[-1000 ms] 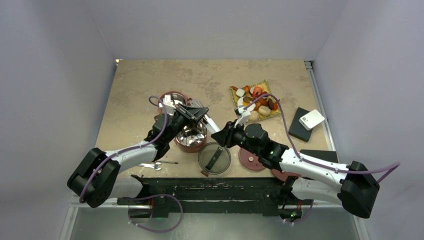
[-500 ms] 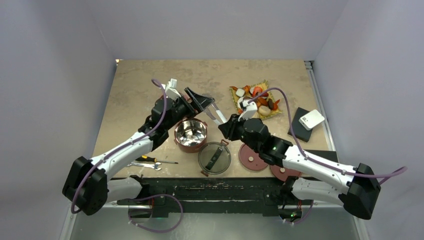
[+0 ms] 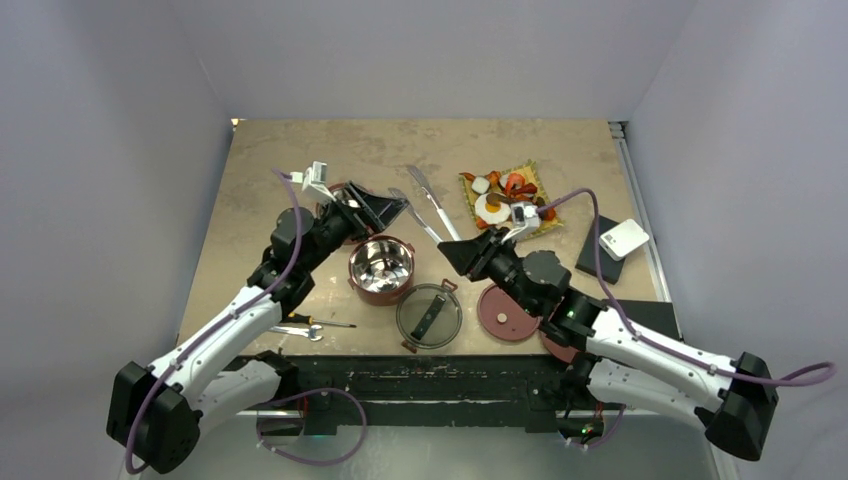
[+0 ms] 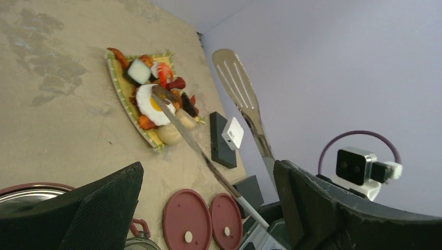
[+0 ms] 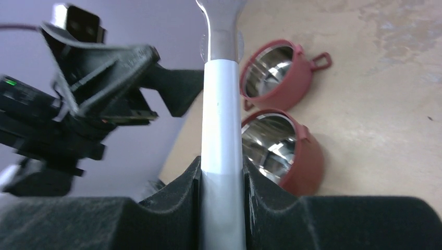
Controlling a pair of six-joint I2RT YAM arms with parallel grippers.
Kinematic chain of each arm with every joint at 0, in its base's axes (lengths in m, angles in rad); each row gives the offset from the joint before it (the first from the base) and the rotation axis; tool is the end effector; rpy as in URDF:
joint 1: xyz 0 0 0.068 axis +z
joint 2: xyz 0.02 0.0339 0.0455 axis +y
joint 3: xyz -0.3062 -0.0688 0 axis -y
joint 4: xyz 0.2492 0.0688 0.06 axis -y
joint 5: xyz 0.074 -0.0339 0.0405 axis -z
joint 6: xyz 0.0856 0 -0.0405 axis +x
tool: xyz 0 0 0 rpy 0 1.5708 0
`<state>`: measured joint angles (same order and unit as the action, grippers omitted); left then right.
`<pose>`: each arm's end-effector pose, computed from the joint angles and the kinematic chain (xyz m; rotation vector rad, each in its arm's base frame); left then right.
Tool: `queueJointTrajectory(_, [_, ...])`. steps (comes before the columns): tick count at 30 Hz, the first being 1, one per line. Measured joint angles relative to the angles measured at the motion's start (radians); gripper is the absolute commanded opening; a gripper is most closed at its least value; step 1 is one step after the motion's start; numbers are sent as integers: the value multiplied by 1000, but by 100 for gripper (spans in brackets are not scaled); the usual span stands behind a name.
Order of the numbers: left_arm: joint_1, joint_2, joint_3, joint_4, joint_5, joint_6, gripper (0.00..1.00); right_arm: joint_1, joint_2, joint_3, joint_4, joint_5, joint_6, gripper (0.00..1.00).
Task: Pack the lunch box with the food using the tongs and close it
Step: Adjust the clamp.
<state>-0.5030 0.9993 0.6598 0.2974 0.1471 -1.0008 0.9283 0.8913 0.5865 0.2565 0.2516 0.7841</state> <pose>0.2286 -0.1401 0.3380 -0.3141 1.7421 -1.2514 0.1609 0.1794 0.3266 0.0830 1.7347 1.0981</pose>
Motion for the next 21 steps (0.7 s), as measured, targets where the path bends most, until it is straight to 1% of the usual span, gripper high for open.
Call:
queueJointTrajectory(4, [6,-41,-19,72,69,-2,98,0,-78,-33,80,-10,68,0])
queueJointTrajectory(7, [9,-41,-47,198,137,-24,99,-3,-98,-35,140,-39,105,0])
queueJointTrajectory(11, [10,23,-67,397,235,-79,99,-6,-77,-35,185,-98,130,0])
queueJointTrajectory(15, [10,106,-70,572,298,-137,99,-6,-24,-35,231,-175,148,0])
queueJointTrajectory(17, [10,137,-84,660,317,-169,94,-8,-7,-35,261,-206,157,0])
queueJointTrajectory(19, [11,154,-93,716,323,-194,85,-10,0,-35,277,-233,162,0])
queueJointTrajectory(21, [11,158,-99,746,325,-203,82,-10,7,-35,296,-256,167,0])
